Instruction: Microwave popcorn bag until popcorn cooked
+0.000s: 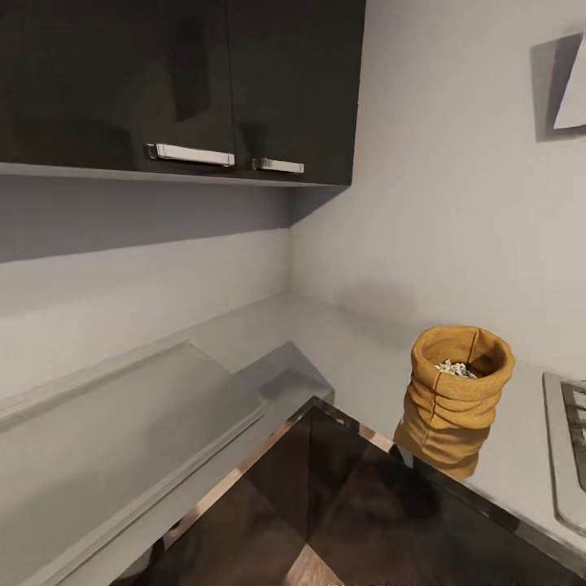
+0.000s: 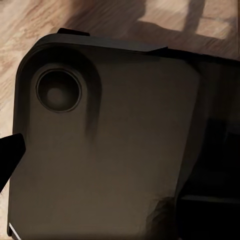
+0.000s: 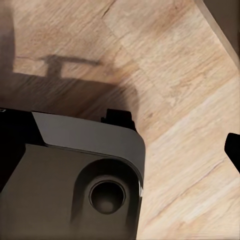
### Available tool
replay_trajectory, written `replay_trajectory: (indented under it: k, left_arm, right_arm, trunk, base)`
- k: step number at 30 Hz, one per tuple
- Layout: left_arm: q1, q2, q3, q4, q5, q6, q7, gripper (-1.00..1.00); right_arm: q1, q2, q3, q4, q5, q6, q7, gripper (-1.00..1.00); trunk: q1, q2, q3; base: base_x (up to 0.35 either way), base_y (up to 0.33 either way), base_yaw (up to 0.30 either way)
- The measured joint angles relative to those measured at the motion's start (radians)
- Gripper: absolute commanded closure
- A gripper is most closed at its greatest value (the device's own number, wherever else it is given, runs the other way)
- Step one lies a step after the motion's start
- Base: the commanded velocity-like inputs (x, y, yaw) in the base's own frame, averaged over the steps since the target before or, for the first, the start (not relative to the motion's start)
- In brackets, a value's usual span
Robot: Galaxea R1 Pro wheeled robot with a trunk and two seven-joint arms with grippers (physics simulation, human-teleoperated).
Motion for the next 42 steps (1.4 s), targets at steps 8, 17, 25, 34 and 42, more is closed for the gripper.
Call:
replay_trajectory:
  k: [8, 17, 25, 34, 42]
  left_arm:
    - [0.000, 0.000, 0.001, 0.000, 0.001, -0.001, 0.000, -1.00]
    - [0.000, 0.000, 0.001, 0.000, 0.002, -0.002, 0.000, -1.00]
    - [0.000, 0.000, 0.001, 0.000, 0.002, -0.002, 0.000, -1.00]
    - [0.000, 0.000, 0.001, 0.000, 0.002, -0.002, 0.000, -1.00]
    - [0.000, 0.000, 0.001, 0.000, 0.002, -0.003, 0.000, -1.00]
  right_arm:
    - [0.000, 0.001, 0.000, 0.000, -0.002, 0.001, -0.001, -1.00]
    - [0.000, 0.002, -0.004, 0.001, -0.006, 0.001, -0.001, -1.00]
    - [0.000, 0.002, -0.004, 0.001, -0.007, 0.001, 0.000, -1.00]
    - [0.000, 0.001, -0.006, 0.001, -0.007, 0.001, 0.000, -1.00]
    - [0.000, 0.001, -0.007, 0.001, -0.007, 0.001, 0.000, -1.00]
  trunk:
    - [0.000, 0.000, 0.000]
    - [0.000, 0.000, 0.000]
    - [0.000, 0.000, 0.000]
    - [0.000, 0.000, 0.000]
    - [0.000, 0.000, 0.000]
  base:
    - [0.000, 0.000, -0.292]
    - [0.000, 0.000, -0.293]
    - [0.000, 0.000, -0.294]
    - [0.000, 0.000, -0.294]
    - [0.000, 0.000, -0.294]
